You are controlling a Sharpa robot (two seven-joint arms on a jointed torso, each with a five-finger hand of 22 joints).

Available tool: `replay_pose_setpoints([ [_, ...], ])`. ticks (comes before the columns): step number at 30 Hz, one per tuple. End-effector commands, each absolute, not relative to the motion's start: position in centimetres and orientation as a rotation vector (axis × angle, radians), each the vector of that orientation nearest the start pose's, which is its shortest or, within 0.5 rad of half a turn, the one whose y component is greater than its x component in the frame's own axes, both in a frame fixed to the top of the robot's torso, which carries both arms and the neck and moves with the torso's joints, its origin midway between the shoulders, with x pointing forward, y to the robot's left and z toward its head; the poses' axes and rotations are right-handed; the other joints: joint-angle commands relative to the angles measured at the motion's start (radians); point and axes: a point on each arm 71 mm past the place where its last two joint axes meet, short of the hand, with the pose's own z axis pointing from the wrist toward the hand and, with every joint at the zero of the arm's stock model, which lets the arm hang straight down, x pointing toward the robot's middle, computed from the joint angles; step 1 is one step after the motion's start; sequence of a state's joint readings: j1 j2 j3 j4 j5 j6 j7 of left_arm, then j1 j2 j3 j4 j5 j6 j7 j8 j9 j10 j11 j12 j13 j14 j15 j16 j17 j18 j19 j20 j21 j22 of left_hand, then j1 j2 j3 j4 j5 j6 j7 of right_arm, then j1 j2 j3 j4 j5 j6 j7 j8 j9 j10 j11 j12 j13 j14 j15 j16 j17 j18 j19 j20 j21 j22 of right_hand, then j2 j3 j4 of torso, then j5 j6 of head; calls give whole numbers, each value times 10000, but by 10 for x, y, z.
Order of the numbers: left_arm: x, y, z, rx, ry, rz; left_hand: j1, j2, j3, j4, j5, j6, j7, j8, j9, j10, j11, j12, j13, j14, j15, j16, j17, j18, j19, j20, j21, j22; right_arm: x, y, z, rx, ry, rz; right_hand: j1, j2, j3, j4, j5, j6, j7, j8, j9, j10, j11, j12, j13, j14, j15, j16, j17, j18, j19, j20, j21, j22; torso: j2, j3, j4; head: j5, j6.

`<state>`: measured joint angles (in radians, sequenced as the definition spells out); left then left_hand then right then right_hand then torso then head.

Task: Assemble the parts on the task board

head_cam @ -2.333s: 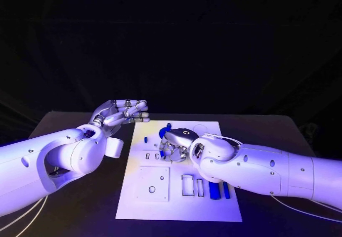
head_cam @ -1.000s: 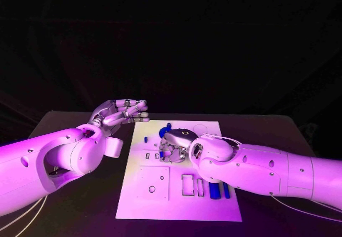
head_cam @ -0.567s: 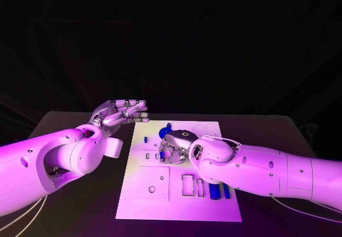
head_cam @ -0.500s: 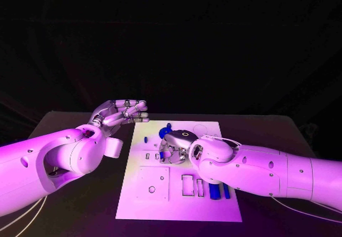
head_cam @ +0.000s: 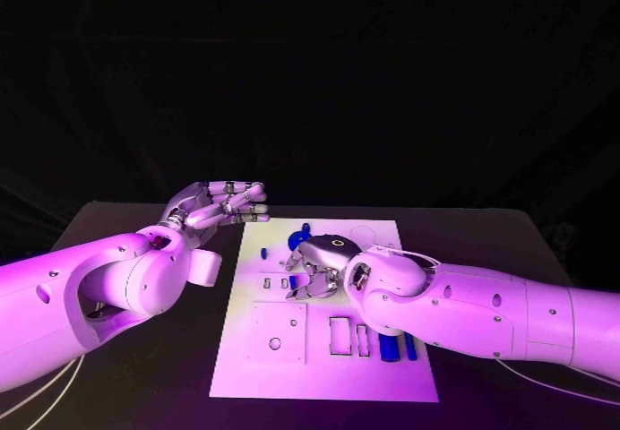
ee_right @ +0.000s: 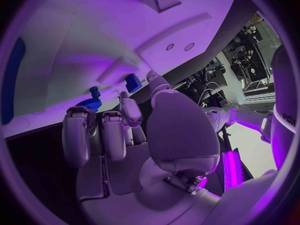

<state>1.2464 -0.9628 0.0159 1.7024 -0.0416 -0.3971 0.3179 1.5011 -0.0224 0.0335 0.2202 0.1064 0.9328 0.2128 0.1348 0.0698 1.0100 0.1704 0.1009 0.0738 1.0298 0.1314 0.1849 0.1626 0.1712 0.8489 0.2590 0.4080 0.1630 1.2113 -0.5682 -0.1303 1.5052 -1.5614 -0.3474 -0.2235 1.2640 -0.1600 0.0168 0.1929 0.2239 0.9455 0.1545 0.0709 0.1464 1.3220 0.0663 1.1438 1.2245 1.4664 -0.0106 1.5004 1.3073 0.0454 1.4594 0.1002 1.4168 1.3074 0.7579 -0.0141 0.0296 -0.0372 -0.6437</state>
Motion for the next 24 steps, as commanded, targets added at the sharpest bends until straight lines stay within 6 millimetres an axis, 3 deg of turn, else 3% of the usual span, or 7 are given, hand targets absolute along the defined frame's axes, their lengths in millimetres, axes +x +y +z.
replay_pose_setpoints([
  [1, 470, 215, -130, -10208, 14946, -15373, -29, 13, -47, 46, -35, 70, -20, -63, 12, 555, -113, 235, 124, 275, -100, 74, 89, 138, 96, -56, 150, 49, 457, -76, -191, -2659, 15598, 8440, 291, 93, -374, 224, -72, 23, 4, 47, -20, 3, 38, -3, 11, 683, 79, -154, 1143, 33, -128, 48, -232, 1360, -28, 6, 9, 9, -6],
  [9, 477, 213, -145, -7776, 17946, -13946, -360, 37, -203, 572, -43, 896, -509, 191, 139, 2088, -750, 819, 477, 2812, -942, 1359, 1119, 146, 1795, -931, 1450, 627, 462, -112, -168, -144, 15970, 11247, 1244, 735, -312, -48, -6, 151, 69, 315, -40, -2994, 139, -3348, -2611, -1215, 204, -3364, -2981, 1166, -3920, 172, -5724, -2209, -188, -6, 2, 113, -100],
  [14, 482, 213, -159, -6479, 20053, -12238, -972, 140, -544, 691, -51, 1379, -812, 323, 259, 3060, -1166, 1554, 1080, 4122, -1384, 2664, 2398, 129, 2731, -1527, 2508, 1187, 468, -144, -153, 1729, 16074, 11895, 1763, 1223, 3, -125, -245, 590, -82, 685, 5, -3414, -132, -5062, -4319, -3040, 148, -6991, -6373, 1433, -5071, 138, -7905, -3591, -308, 0, -2, 188, -181],
  [15, 484, 214, -161, -6218, 20455, -11831, -1160, 189, -620, 677, -62, 1440, -868, 344, 284, 3172, -1228, 1728, 1241, 4354, -1448, 3278, 3014, 129, 2870, -1609, 2710, 1302, 469, -150, -149, 1994, 15982, 11922, 1935, 1270, 122, -168, -286, 690, -166, 729, 12, -3338, -125, -5434, -4691, -3112, 147, -7331, -6546, 1400, -5130, 154, -8102, -3732, -333, 7, -21, 208, -198],
  [18, 491, 214, -161, -5566, 21129, -10525, -1155, 347, -717, 665, -9, 1510, -972, 475, 468, 2647, -1360, 2845, 2512, 4512, -1613, 8294, 8242, -19, 3091, -1883, 4314, 2581, 473, -166, -141, 2613, 15709, 11915, 2309, 1206, 684, 90, -292, 923, -16, 599, -107, -2372, 60, -7939, -7445, -3349, 456, -10130, -8057, 1333, -5481, 461, -9636, -4934, -399, 18, -65, 286, -244],
  [22, 502, 213, -161, -4930, 21480, -8746, -1195, 408, -714, 706, -34, 1196, -863, 633, 625, 1927, -1240, 3975, 3623, 4226, -1508, 9457, 9560, -119, 3165, -1831, 5634, 4124, 475, -180, -136, 3132, 15365, 11883, 2240, 906, 1055, 335, -266, 1134, 80, 292, -269, -1416, 183, -9397, -9380, -2533, 572, -12003, -9236, 1406, -4821, 548, -10478, -5901, -429, 47, -108, 391, -268],
  [24, 507, 209, -160, -4669, 21645, -8022, -1419, 390, -799, 772, -31, 1205, -1071, 982, 879, 1828, -1366, 4995, 4465, 4624, -1684, 10964, 11043, -340, 3902, -1958, 7082, 5994, 476, -186, -135, 3360, 15221, 11837, 2229, 815, 1166, 324, -185, 1222, 49, 204, -308, -1176, 202, -9721, -9818, -2211, 522, -12416, -9514, 1382, -4475, 527, -10616, -6145, -449, 68, -86, 407, -298],
])
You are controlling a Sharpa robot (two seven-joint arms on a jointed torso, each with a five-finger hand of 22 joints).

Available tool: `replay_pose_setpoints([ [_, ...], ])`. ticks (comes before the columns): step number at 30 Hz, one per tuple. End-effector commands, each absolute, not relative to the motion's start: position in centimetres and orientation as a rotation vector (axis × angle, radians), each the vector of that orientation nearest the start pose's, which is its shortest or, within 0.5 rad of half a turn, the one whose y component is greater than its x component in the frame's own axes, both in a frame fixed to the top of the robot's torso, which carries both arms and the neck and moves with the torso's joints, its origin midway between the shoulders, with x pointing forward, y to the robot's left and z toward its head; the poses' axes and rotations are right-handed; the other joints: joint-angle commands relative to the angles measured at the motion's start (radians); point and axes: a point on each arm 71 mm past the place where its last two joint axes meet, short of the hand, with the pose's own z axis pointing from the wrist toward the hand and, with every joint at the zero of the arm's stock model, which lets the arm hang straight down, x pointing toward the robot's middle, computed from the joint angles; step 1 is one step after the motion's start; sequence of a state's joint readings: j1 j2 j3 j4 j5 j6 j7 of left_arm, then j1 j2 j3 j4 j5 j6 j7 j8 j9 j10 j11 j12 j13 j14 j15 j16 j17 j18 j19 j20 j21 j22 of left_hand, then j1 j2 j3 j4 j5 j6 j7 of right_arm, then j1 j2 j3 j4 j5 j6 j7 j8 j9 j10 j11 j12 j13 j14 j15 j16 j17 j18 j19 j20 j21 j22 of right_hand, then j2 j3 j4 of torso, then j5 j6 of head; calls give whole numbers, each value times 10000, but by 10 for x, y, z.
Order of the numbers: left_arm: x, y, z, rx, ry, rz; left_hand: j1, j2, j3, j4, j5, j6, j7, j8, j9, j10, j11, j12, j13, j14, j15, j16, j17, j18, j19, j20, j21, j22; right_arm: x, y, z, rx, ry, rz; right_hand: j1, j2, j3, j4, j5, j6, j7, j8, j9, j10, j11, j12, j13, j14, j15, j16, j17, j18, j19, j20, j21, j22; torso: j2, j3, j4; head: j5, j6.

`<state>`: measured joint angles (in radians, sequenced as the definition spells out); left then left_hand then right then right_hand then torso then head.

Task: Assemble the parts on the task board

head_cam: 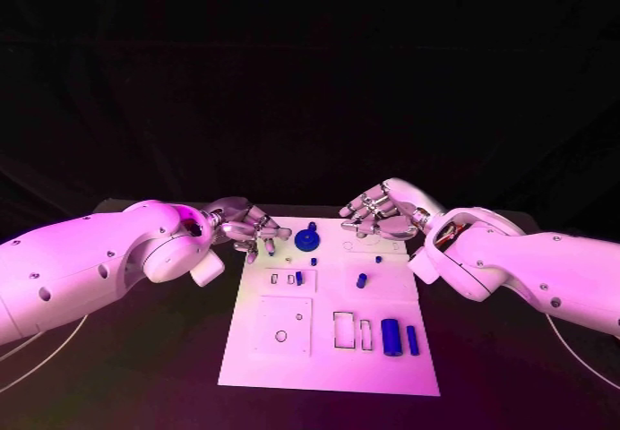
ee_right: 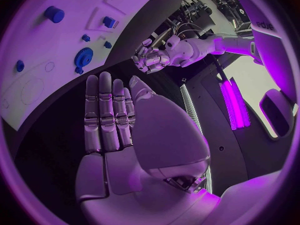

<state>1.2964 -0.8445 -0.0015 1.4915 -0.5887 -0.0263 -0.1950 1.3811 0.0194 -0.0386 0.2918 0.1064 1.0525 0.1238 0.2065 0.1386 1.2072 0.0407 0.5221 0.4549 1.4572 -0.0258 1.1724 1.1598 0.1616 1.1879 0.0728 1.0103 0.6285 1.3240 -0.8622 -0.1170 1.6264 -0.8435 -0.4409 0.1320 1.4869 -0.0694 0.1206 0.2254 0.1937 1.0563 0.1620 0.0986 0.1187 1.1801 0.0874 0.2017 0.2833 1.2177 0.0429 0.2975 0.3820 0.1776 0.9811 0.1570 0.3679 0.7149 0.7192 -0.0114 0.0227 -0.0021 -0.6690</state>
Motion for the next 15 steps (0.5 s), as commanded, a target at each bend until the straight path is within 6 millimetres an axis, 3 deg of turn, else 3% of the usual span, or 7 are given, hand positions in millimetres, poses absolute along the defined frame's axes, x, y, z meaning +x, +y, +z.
replay_pose_setpoints([
  [1, 509, 207, -160, -4559, 21720, -7649, -311, 52, -80, 19, -37, 132, -202, 449, 311, -82, -139, 1130, 920, 474, -111, 1599, 1605, -365, 774, -120, 1564, 2120, 477, -189, -134, 3458, 15159, 11805, -49, -154, 228, 5, 165, 194, -22, -154, -68, 496, -48, -569, -779, 571, -13, -758, -523, 38, 651, -84, -239, -442, -66, 43, -13, 66, -60],
  [2, 510, 206, -161, -4508, 21754, -7504, -407, 76, -109, -8, -42, 165, -237, 527, 367, -41, -162, 1309, 1056, 534, -136, 1800, 1810, -413, 896, -133, 1783, 2446, 477, -190, -134, 3496, 15135, 11790, -63, -131, 252, 14, 167, 210, -25, -164, -72, 527, -14, -601, -825, 612, -34, -805, -556, 49, 655, -89, -279, -484, -70, 46, -7, 75, -70],
  [5, 514, 199, -162, -4063, 22101, -6624, -757, 154, -266, -11, -43, 286, -416, 993, 760, 691, -313, 3797, 3567, 725, -263, 2493, 2529, -624, 1408, -237, 2738, 3881, 479, -195, -133, 3733, 14972, 11680, -133, -195, 272, 13, 180, 243, -12, -215, -95, 635, 13, -725, -999, 747, -43, -1006, -686, 59, 746, -89, -396, -635, -82, 66, -2, 112, -96],
  [7, 516, 194, -162, -3711, 22279, -6172, -923, 207, -423, -21, -27, 230, -511, 1347, 1150, 982, -405, 5084, 4931, 811, -353, 2830, 2875, -754, 1688, -312, 3292, 4727, 479, -199, -133, 3848, 14899, 11604, -180, -228, 269, 14, 196, 269, -22, -230, -103, 723, 17, -751, -1058, 829, -51, -1080, -730, 57, 789, -88, -444, -699, -79, 69, -12, 134, -108],
  [10, 518, 185, -162, -3167, 22452, -5501, -1048, 204, -710, -31, -12, 47, -581, 1793, 1739, 1172, -448, 6031, 5994, 904, -414, 3206, 3266, -880, 1922, -340, 3794, 5535, 481, -203, -133, 4007, 14815, 11476, -251, -279, 250, 25, 227, 263, -10, -259, -118, 756, 31, -802, -1123, 856, -35, -1184, -779, 49, 795, -77, -513, -773, -64, 65, -26, 159, -136],
  [15, 521, 171, -163, -2562, 22659, -4592, -1462, 195, -1170, 1, -44, -67, -623, 2182, 2308, 1362, -499, 6599, 6665, 986, -420, 3505, 3580, -991, 2175, -362, 4199, 6249, 482, -208, -133, 4200, 14779, 11311, -432, -344, 181, 78, 276, 220, 30, -299, -149, 774, 67, -886, -1226, 882, 9, -1365, -856, 43, 782, -38, -649, -912, -63, 62, -17, 184, -174],
])
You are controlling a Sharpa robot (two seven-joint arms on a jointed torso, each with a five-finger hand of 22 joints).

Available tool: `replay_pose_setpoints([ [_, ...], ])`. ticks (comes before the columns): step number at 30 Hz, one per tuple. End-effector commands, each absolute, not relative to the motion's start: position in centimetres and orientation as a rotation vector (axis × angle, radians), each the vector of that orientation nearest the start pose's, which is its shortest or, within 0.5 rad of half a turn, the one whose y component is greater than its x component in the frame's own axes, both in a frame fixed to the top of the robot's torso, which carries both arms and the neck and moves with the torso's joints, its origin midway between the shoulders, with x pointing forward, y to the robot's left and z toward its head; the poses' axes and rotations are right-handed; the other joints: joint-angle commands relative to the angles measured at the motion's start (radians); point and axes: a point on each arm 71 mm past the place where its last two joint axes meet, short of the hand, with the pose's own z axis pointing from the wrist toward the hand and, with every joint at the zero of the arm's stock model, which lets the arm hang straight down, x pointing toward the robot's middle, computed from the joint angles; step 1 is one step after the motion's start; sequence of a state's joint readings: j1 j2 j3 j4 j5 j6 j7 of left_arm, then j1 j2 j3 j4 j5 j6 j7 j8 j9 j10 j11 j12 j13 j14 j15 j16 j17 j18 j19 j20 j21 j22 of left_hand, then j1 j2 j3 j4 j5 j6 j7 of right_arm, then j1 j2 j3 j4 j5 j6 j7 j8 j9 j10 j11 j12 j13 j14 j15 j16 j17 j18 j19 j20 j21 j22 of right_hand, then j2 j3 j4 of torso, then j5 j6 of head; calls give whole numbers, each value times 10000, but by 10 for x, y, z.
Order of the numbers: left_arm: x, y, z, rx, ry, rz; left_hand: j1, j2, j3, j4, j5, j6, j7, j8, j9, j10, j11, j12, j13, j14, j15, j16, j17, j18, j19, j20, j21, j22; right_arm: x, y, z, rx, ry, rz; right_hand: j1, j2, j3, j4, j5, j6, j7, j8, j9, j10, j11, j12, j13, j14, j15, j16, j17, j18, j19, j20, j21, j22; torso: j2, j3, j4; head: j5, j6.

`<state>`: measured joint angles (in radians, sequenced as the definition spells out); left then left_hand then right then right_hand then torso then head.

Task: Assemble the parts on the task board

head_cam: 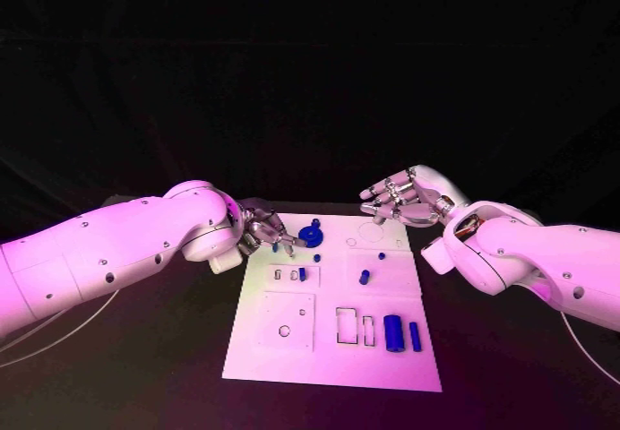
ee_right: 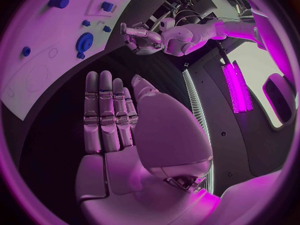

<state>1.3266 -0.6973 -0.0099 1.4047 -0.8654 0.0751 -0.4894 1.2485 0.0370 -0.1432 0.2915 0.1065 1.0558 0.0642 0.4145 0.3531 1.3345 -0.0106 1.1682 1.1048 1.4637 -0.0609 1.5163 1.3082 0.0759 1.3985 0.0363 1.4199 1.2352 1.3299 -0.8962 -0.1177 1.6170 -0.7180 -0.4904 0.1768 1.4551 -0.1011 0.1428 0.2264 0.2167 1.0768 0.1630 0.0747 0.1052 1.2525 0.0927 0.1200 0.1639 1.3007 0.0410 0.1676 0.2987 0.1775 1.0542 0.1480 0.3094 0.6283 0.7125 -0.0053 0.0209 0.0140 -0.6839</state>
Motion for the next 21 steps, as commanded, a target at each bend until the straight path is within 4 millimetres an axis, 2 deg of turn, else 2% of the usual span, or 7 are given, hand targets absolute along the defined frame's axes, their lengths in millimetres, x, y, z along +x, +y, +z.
replay_pose_setpoints([
  [1, 522, 170, -163, -2470, 22690, -4470, -177, 37, -172, 5, -42, -126, -33, 146, 242, 101, 8, 180, 220, 922, -73, 74, 2105, -142, 85, 0, 136, 236, 482, -208, -133, 4227, 14781, 11285, -153, -35, -62, 82, 46, 11, 22, -61, -17, 67, 16, -69, -38, 72, 30, -78, -28, 44, 57, 56, -77, -63, 5, 1, 0, 29, -29],
  [3, 523, 165, -164, -2197, 22771, -4071, -283, 62, -285, 8, -45, -183, -42, 228, 410, 111, 4, 240, 303, 922, -78, 83, 2112, -154, 104, -4, 191, 324, 482, -209, -133, 4268, 14784, 11231, -264, -70, -132, 116, 62, -9, 26, -65, -27, 110, 20, -62, -44, 143, 28, -86, -29, 47, 83, 64, -104, -102, 10, 1, -7, 37, -11],
  [4, 523, 163, -164, -2097, 22792, -3905, -342, 73, -335, 9, -47, -206, -44, 260, 480, 116, 2, 262, 336, 921, -78, 84, 2113, -160, 114, -5, 215, 364, 482, -209, -133, 4260, 14784, 11205, -325, -91, -175, 134, 88, -25, 30, -68, -33, 118, 24, -61, -47, 170, 30, -92, -29, 47, 95, 67, -117, -121, 10, -17, 0, 24, -20],
  [11, 526, 150, -169, -1655, 22948, -3448, -472, 105, -472, 6, -44, -261, -59, 365, 710, 178, -11, 398, 508, 919, -84, 87, 2115, -195, 192, -7, 322, 570, 483, -210, -133, 4188, 14781, 11073, -525, -128, -332, 184, 130, -58, 39, -60, -46, 128, 40, -51, -47, 215, 43, -139, -24, 44, 114, 81, -179, -196, 6, -9, 19, 31, -57],
  [15, 527, 144, -172, -1439, 23160, -3432, -521, 150, -520, 6, -41, -273, -75, 429, 833, 212, -23, 463, 587, 918, -93, 88, 2115, -211, 230, -9, 374, 668, 483, -211, -133, 4214, 14756, 11042, -668, -120, -479, 209, 85, -125, 64, -65, -62, 67, 73, -54, -46, 173, 77, -212, -29, 37, 88, 107, -251, -268, 6, -17, 29, 13, -88],
  [18, 528, 141, -174, -1360, 23261, -3379, -521, 152, -522, 5, -41, -275, -75, 431, 839, 213, -23, 465, 590, 917, -94, 85, 2113, -211, 229, -9, 374, 666, 483, -212, -134, 4253, 14762, 11008, -701, -108, -531, 205, 109, -157, 76, -66, -69, 33, 87, -55, -46, 147, 92, -245, -33, 34, 69, 120, -285, -299, 14, -21, 1, 47, -106],
  [21, 530, 139, -177, -1301, 23397, -3368, -515, 147, -537, -2, -41, -307, -71, 431, 867, 160, -22, 389, 508, 915, -94, 81, 2108, -208, 219, -9, 373, 658, 483, -213, -134, 4339, 14781, 10963, -801, -22, -635, 231, 123, -237, 116, -70, -85, -79, 135, -67, -51, 56, 142, -329, -45, 24, -6, 160, -373, -373, 8, -17, 25, 60, -75],
])
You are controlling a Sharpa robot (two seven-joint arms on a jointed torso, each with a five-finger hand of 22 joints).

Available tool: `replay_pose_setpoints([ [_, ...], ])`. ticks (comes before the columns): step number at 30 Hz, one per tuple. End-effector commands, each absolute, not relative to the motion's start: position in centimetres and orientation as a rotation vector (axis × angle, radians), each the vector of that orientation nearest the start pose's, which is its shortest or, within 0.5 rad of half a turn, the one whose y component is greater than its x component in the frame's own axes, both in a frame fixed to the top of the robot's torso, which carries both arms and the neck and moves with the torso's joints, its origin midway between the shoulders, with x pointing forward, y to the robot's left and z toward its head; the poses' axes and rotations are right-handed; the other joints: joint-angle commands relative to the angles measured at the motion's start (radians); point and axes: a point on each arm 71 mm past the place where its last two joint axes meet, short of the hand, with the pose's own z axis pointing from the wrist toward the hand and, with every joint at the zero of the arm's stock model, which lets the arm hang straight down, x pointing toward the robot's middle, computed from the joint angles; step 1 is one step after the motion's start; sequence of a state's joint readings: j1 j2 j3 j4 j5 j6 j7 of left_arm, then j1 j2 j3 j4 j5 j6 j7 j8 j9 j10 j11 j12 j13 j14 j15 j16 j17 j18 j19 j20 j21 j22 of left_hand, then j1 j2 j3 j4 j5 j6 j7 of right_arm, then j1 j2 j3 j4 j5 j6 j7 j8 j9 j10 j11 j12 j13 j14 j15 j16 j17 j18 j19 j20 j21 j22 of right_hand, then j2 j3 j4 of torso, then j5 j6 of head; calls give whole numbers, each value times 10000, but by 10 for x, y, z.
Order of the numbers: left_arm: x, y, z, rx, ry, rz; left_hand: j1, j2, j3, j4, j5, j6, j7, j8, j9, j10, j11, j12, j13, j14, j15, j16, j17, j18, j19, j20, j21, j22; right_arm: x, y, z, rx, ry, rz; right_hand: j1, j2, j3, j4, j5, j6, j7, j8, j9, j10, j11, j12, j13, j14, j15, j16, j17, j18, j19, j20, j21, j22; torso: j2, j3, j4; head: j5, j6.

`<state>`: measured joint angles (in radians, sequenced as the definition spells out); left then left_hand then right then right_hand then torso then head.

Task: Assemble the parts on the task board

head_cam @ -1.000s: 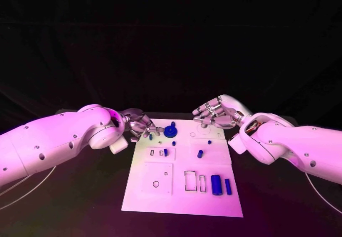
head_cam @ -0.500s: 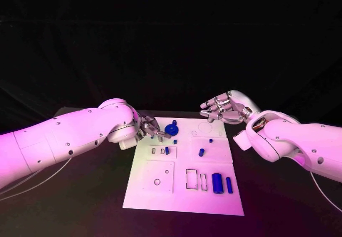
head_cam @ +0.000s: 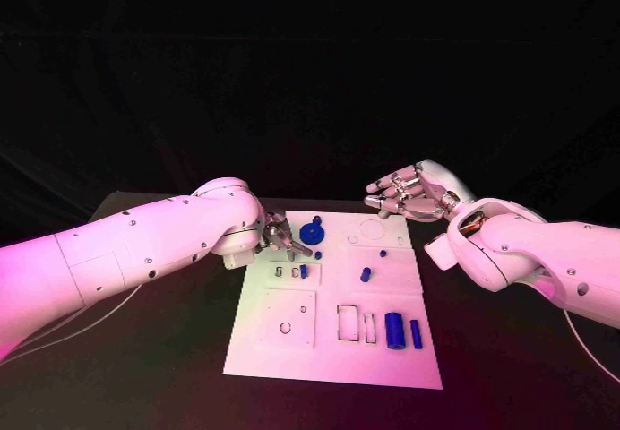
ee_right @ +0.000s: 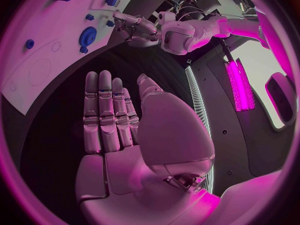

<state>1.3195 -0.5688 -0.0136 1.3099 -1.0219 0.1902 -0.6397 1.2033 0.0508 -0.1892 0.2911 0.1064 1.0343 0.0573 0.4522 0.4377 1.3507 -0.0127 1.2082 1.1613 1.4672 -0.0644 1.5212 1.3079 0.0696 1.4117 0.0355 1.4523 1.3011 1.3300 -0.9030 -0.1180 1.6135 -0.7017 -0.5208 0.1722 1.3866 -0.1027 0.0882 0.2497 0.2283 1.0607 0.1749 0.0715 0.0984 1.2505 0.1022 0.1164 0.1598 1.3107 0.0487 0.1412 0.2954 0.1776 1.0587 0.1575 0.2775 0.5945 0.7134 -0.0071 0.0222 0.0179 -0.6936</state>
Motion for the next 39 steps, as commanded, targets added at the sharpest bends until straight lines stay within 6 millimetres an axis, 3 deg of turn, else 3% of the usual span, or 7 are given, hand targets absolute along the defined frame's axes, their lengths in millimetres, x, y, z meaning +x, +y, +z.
replay_pose_setpoints([
  [1, 531, 138, -178, -1295, 23429, -3372, -62, 8, -78, 2, -41, -94, -1, 54, 22, -5, -1, -14, -59, 879, -59, 32, 2110, -146, 88, -1, 50, -1, 483, -213, -134, 4357, 14779, 10951, -126, 9, -107, -4, 9, -88, 3, -37, -19, -76, 46, -30, -10, -56, 71, -77, -13, 24, -63, 71, -68, -48, -2, 1, 16, 27, 5],
  [17, 532, 126, -184, -1076, 23728, -3515, -17, 12, -109, -6, -36, -188, 16, 53, 116, -145, 15, -200, -244, 877, -49, 28, 2105, -144, 70, 6, 55, -3, 484, -213, -135, 4444, 14841, 10920, -195, 71, -279, -35, 111, -174, 42, -27, -34, -203, 90, -14, -9, -144, 119, -172, -20, 27, -131, 121, -171, -148, 7, 3, -7, 21, -79],
  [39, 529, 121, -187, -774, 24016, -3389, 95, 62, -97, -15, -27, -242, 25, 71, 224, -181, 23, -229, -250, 875, -37, 27, 2104, -148, 69, 19, 75, 30, 486, -215, -136, 4530, 14820, 10785, -187, 142, -439, -118, 212, -236, 74, -10, -42, -313, 130, 21, -10, -303, 181, -302, -38, 22, -275, 185, -312, -269, 5, 6, -14, 37, -25],
])
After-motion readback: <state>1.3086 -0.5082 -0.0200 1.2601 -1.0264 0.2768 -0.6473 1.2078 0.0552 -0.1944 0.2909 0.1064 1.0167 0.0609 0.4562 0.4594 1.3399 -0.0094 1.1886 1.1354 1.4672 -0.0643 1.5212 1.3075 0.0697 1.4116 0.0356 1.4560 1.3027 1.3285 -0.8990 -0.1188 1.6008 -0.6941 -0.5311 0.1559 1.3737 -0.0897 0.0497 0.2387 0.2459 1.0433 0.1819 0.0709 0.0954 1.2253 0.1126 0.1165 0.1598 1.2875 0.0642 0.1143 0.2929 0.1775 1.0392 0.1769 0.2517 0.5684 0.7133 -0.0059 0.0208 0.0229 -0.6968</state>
